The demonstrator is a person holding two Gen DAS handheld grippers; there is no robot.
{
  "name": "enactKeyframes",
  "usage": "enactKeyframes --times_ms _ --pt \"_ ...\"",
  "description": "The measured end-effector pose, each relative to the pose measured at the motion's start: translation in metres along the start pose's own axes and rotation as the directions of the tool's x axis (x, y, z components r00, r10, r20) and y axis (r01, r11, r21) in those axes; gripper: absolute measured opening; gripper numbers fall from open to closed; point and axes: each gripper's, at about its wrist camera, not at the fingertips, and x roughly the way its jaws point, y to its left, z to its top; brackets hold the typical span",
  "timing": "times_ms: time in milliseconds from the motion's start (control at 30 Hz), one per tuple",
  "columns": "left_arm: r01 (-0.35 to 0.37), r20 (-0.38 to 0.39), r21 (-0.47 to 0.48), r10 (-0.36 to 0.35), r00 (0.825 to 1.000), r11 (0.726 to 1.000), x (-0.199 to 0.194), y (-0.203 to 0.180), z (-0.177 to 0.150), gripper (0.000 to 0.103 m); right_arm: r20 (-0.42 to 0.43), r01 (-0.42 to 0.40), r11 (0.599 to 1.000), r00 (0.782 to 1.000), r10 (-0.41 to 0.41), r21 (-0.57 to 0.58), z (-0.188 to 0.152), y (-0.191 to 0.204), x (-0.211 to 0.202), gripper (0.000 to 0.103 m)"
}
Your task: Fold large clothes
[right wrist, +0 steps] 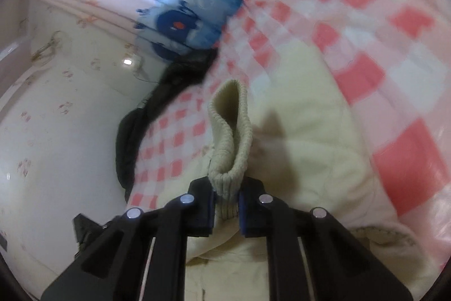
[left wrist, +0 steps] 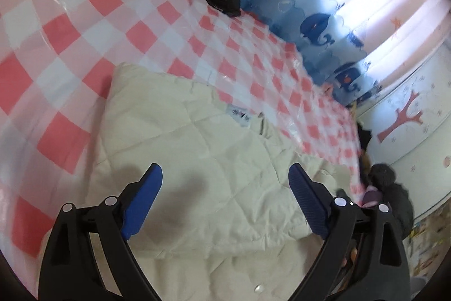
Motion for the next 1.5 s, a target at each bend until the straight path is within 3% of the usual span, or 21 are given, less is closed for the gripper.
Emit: enactKeyframes --times_ms 100,167,267,367,433,467,500,533,600,667,733,833,900,1000,1067,1133,1200,1300,1433,1500 --pt "0.031 0.017 0.011 -0.031 0.999 0.999 0.008 -0.006 -0.003 0.087 0.042 0.032 0.998 0.999 -0.030 -0.052 0.006 0.014 -0.013 0.014" --pt "0.022 -0.002 0.007 -0.022 1.000 1.000 0.020 -0.003 -0.005 0.087 0.030 0.089 0.996 0.996 -0.088 -0.008 0.004 -0.004 -0.011 0.014" --pt "-0.024 -0.064 -0.007 0.024 0.998 1.000 0.047 0.011 -0.010 0.087 -0.058 0.178 0.976 0.983 -0.172 0.122 -0.008 -0.053 0.006 0.014" --pt "-0.008 -0.085 -0.038 0.004 0.996 0.999 0.057 0.023 -0.013 0.087 -0.076 0.188 0.959 0.981 -0.176 0.211 -0.012 -0.071 0.008 0.015" --pt "0.002 -0.063 -0.034 -0.004 0.998 0.999 0.045 0.017 -0.009 0.087 -0.026 0.241 0.951 0.970 -0.240 0.194 -0.007 -0.060 -0.004 0.023" --pt "0.017 -0.041 -0.024 -0.018 0.999 1.000 0.038 0.013 -0.006 0.087 0.041 0.284 0.941 0.954 -0.296 0.182 -0.003 -0.053 -0.019 0.031" --pt "0.028 -0.022 -0.015 -0.029 0.999 0.999 0.031 0.011 -0.004 0.087 0.087 0.297 0.938 0.945 -0.316 0.178 -0.002 -0.049 -0.029 0.046" --pt "0.042 0.005 -0.001 -0.042 0.999 0.999 0.024 0.009 0.000 0.087 0.166 0.278 0.949 0.939 -0.301 0.147 0.002 -0.038 -0.040 0.051" --pt "0.049 0.037 -0.003 -0.049 0.998 0.999 0.016 0.011 0.006 0.087 0.210 0.195 0.981 0.959 -0.191 0.001 0.006 -0.010 -0.041 0.054" --pt "0.029 0.038 -0.024 -0.028 0.999 0.999 0.020 0.020 0.009 0.088 0.161 0.143 0.981 0.980 -0.121 -0.133 0.002 0.017 -0.026 0.057" --pt "0.007 0.015 -0.063 -0.006 1.000 0.998 0.030 0.032 0.009 0.088 0.069 0.145 0.970 0.989 -0.134 -0.194 -0.006 0.028 -0.001 0.063" --pt "-0.009 -0.033 -0.071 0.007 0.999 0.997 0.051 0.048 0.001 0.088 -0.128 0.228 0.965 0.961 -0.244 -0.127 -0.024 -0.007 0.043 0.064" --pt "-0.027 -0.054 -0.029 0.025 0.998 0.999 0.061 0.049 -0.003 0.088 -0.151 0.221 0.973 0.962 -0.228 -0.063 -0.025 -0.027 0.046 0.056" --pt "-0.056 -0.071 -0.047 0.053 0.996 0.997 0.057 0.044 -0.002 0.088 -0.167 0.222 0.974 0.959 -0.228 -0.051 -0.017 -0.017 0.038 0.056" --pt "-0.041 -0.099 -0.108 0.030 0.995 0.993 0.033 0.042 0.000 0.088 -0.159 0.188 0.982 0.969 -0.190 -0.031 -0.010 -0.004 0.019 0.060" --pt "-0.032 -0.092 -0.083 0.024 0.995 0.996 -0.014 0.037 -0.002 0.088 -0.134 0.122 0.990 0.982 -0.132 -0.077 -0.007 0.021 -0.017 0.071" --pt "-0.061 -0.097 -0.032 0.058 0.994 0.998 -0.061 0.038 -0.013 0.088 -0.118 0.121 0.987 0.984 -0.134 -0.108 -0.010 0.031 -0.056 0.090" --pt "-0.067 -0.135 0.003 0.067 0.989 0.998 -0.125 0.054 -0.043 0.091 -0.119 0.133 0.986 0.982 -0.145 -0.103 -0.032 0.027 -0.112 0.091" --pt "-0.056 -0.194 -0.022 0.051 0.980 0.998 -0.189 0.088 -0.103 0.092 -0.223 0.238 0.969 0.944 -0.245 -0.060 -0.074 -0.016 -0.170 0.091" --pt "-0.054 -0.214 -0.059 0.040 0.976 0.997 -0.206 0.103 -0.132 0.092 -0.280 0.250 0.968 0.927 -0.249 -0.033 -0.093 -0.034 -0.189 0.091"
